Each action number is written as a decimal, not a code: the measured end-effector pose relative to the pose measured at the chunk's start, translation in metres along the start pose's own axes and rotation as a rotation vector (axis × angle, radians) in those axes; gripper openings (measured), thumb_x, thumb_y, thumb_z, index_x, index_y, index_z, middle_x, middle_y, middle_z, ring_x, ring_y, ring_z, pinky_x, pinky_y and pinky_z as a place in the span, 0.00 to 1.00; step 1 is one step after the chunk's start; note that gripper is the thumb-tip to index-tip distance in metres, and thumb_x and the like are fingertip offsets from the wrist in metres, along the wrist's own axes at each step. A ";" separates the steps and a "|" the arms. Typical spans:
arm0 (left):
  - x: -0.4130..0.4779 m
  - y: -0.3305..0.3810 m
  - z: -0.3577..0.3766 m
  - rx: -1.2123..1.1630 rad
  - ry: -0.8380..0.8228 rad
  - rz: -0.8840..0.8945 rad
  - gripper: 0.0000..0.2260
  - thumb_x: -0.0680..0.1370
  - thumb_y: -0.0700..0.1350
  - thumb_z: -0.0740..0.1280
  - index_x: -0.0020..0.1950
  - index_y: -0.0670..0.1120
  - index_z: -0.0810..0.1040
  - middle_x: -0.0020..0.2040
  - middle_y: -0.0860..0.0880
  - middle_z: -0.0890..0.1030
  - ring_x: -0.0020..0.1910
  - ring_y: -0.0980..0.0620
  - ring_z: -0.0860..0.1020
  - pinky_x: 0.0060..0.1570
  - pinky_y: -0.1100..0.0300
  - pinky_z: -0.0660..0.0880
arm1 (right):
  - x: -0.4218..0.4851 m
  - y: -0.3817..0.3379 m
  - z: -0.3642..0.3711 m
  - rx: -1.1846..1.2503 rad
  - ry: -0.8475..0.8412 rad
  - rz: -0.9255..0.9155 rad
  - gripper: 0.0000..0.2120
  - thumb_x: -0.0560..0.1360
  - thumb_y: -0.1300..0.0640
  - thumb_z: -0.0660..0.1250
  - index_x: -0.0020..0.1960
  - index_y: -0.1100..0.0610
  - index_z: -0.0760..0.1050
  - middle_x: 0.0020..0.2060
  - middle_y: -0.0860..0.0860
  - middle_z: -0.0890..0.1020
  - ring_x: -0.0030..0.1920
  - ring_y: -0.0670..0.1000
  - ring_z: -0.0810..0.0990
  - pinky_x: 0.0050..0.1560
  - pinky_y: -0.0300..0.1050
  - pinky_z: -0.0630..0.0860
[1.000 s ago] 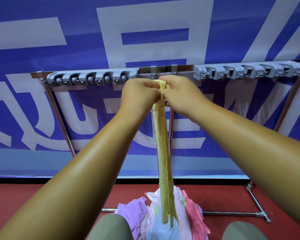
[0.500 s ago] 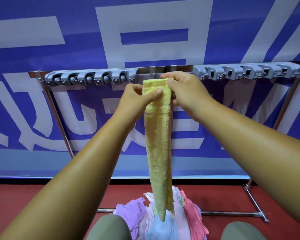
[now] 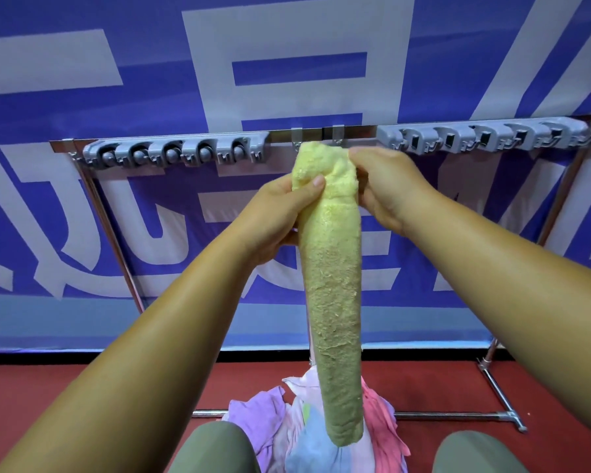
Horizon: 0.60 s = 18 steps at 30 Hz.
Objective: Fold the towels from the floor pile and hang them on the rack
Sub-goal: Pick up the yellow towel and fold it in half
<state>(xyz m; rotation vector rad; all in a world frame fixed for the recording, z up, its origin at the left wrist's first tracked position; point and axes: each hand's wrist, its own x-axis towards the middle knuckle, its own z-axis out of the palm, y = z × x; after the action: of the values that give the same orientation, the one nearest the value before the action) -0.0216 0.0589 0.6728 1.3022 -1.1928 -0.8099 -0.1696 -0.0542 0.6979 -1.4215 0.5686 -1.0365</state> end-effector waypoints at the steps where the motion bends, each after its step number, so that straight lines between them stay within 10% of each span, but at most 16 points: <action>1: 0.001 0.003 0.002 -0.018 0.019 0.008 0.15 0.85 0.56 0.67 0.66 0.50 0.82 0.58 0.45 0.88 0.57 0.42 0.87 0.55 0.41 0.83 | -0.003 0.005 -0.002 0.023 -0.043 0.065 0.15 0.85 0.51 0.65 0.59 0.63 0.81 0.43 0.56 0.88 0.49 0.58 0.88 0.66 0.67 0.79; 5: 0.014 0.017 0.004 -0.113 0.081 -0.028 0.13 0.86 0.54 0.66 0.66 0.48 0.81 0.56 0.45 0.88 0.53 0.45 0.88 0.45 0.49 0.84 | -0.020 0.032 -0.015 0.002 -0.340 0.300 0.46 0.77 0.23 0.58 0.77 0.60 0.72 0.65 0.65 0.80 0.72 0.65 0.77 0.72 0.63 0.74; 13: 0.048 0.045 -0.003 -0.312 0.240 -0.255 0.11 0.86 0.49 0.67 0.63 0.43 0.79 0.36 0.49 0.87 0.32 0.53 0.86 0.27 0.59 0.81 | -0.060 0.075 -0.030 -0.129 -0.431 0.410 0.16 0.76 0.53 0.73 0.61 0.59 0.83 0.55 0.57 0.88 0.53 0.54 0.88 0.59 0.52 0.84; 18: 0.058 0.036 -0.005 -0.413 0.225 -0.431 0.12 0.87 0.49 0.66 0.53 0.40 0.79 0.33 0.48 0.83 0.28 0.52 0.83 0.23 0.60 0.79 | -0.066 0.079 -0.025 -0.066 -0.419 0.420 0.18 0.75 0.52 0.75 0.61 0.59 0.83 0.55 0.57 0.88 0.54 0.55 0.88 0.53 0.48 0.84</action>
<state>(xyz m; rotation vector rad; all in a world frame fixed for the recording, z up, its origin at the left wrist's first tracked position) -0.0091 0.0106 0.7194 1.2741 -0.5307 -1.1170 -0.2041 -0.0238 0.6020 -1.4432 0.5619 -0.3754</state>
